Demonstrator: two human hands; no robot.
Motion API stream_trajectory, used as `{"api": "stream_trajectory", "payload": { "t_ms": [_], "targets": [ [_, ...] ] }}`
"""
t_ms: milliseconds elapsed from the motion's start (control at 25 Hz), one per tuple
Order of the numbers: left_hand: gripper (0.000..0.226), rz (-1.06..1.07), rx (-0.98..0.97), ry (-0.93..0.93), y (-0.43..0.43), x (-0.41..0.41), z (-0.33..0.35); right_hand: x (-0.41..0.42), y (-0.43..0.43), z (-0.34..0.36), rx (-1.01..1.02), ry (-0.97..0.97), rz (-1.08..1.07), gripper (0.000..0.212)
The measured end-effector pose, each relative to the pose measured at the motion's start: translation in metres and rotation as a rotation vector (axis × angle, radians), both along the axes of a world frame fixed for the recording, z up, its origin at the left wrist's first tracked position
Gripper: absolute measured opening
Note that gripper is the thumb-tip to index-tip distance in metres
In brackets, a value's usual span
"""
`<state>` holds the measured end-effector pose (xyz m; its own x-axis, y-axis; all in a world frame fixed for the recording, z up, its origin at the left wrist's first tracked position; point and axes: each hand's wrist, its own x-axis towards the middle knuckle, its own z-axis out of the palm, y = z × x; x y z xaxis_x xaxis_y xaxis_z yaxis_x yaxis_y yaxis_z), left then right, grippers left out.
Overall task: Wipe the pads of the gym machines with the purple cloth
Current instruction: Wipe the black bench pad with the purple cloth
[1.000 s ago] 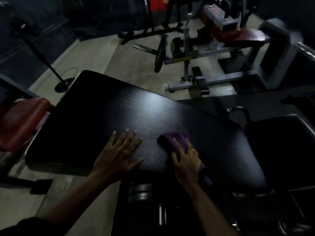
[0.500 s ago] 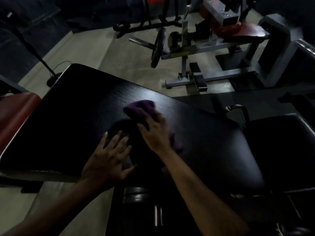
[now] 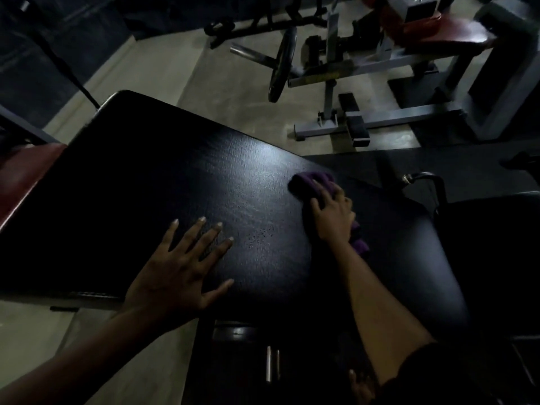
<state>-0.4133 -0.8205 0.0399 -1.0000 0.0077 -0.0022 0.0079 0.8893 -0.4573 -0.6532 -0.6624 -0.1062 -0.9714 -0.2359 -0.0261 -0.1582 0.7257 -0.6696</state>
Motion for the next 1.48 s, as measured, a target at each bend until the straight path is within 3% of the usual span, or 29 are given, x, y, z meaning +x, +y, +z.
{"api": "stream_trajectory", "payload": {
  "t_ms": [200,280,440,560,640,760,1000,1200,1320,1400,1480],
  "targets": [
    [0.067,0.027,0.0,-0.027,-0.001,-0.002,0.001,-0.002,0.05,-0.023,0.078,-0.169,-0.309,0.045],
    [0.068,0.055,0.012,-0.044,-0.001,-0.001,0.0,0.009,0.055,-0.01,0.013,-0.186,-0.351,0.044],
    [0.067,0.077,0.03,-0.072,0.002,-0.001,0.007,0.094,0.032,0.042,-0.372,-0.09,-0.166,0.037],
    [0.068,0.092,0.115,-0.019,0.017,0.001,0.001,0.191,0.011,0.057,-0.249,0.184,0.017,0.046],
    [0.067,0.104,0.186,0.019,0.037,-0.002,-0.016,0.208,0.014,0.043,-0.179,0.234,0.026,0.051],
    [0.063,0.047,0.266,-0.004,0.064,-0.023,-0.039,0.19,0.044,0.018,-0.175,0.193,-0.13,0.05],
    [0.071,-0.056,0.191,-0.221,0.071,-0.063,-0.072,0.145,0.138,-0.054,-0.046,0.006,-0.179,0.056],
    [0.077,-0.062,0.164,-0.256,0.07,-0.06,-0.079,0.12,0.175,-0.083,-0.019,-0.034,-0.217,0.058],
    [0.076,-0.047,0.204,-0.268,0.071,-0.06,-0.077,0.094,0.19,-0.09,0.038,-0.174,-0.37,0.052],
    [0.076,-0.043,0.214,-0.273,0.071,-0.058,-0.078,0.075,0.193,-0.085,-0.023,-0.277,-0.459,0.049],
    [0.075,-0.035,0.218,-0.284,0.072,-0.058,-0.078,0.069,0.174,-0.064,-0.157,-0.214,-0.414,0.06]
  ]
}}
